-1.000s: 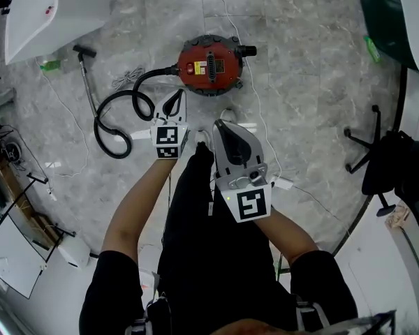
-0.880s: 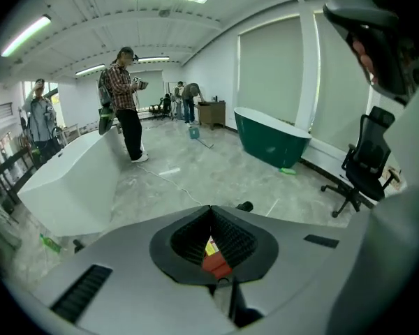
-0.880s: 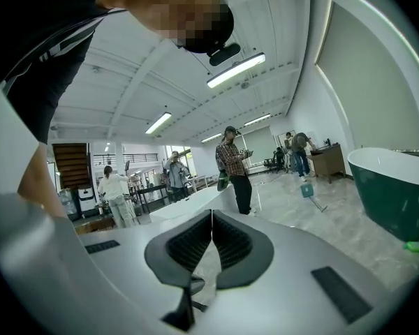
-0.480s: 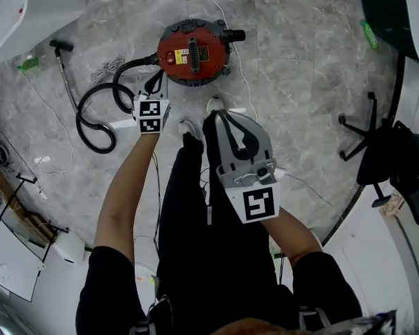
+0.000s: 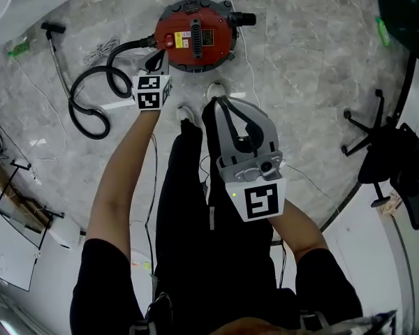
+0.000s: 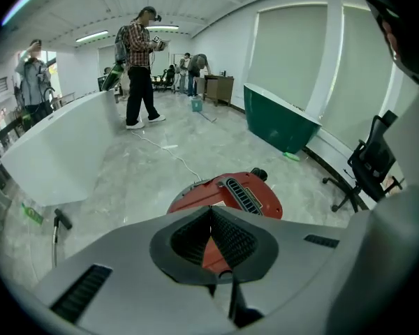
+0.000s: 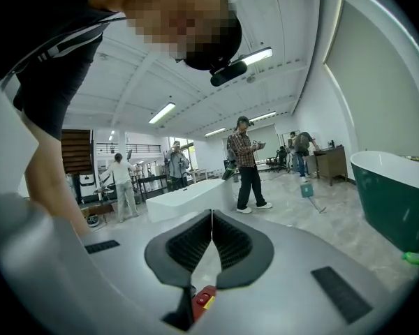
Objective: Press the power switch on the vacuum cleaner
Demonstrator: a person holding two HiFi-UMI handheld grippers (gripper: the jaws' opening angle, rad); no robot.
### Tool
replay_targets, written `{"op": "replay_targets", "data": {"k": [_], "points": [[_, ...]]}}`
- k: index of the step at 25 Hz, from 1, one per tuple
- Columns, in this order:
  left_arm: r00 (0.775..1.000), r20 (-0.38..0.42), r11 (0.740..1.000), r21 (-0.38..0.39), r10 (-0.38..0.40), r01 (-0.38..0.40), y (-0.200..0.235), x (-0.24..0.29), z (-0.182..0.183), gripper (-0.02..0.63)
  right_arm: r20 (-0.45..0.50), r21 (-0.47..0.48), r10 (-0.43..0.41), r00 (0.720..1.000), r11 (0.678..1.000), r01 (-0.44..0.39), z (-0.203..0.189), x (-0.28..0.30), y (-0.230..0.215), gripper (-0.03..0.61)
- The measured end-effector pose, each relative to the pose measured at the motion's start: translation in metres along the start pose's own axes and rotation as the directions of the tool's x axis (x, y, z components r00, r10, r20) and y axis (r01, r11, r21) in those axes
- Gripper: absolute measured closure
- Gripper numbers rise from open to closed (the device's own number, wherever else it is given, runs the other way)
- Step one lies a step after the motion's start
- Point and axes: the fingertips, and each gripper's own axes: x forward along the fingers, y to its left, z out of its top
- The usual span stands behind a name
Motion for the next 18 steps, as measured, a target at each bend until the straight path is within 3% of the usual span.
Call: {"op": "replay_targets", "data": {"k": [18], "points": [[0.996,-0.084,0.999,0.023,-0.027,0.029,0.021,0.059,-0.039,0.595,-0.093,0.0,0.01,0.996,1.0,-0.011,-0.053,0.007,0.003,0.558]]}}
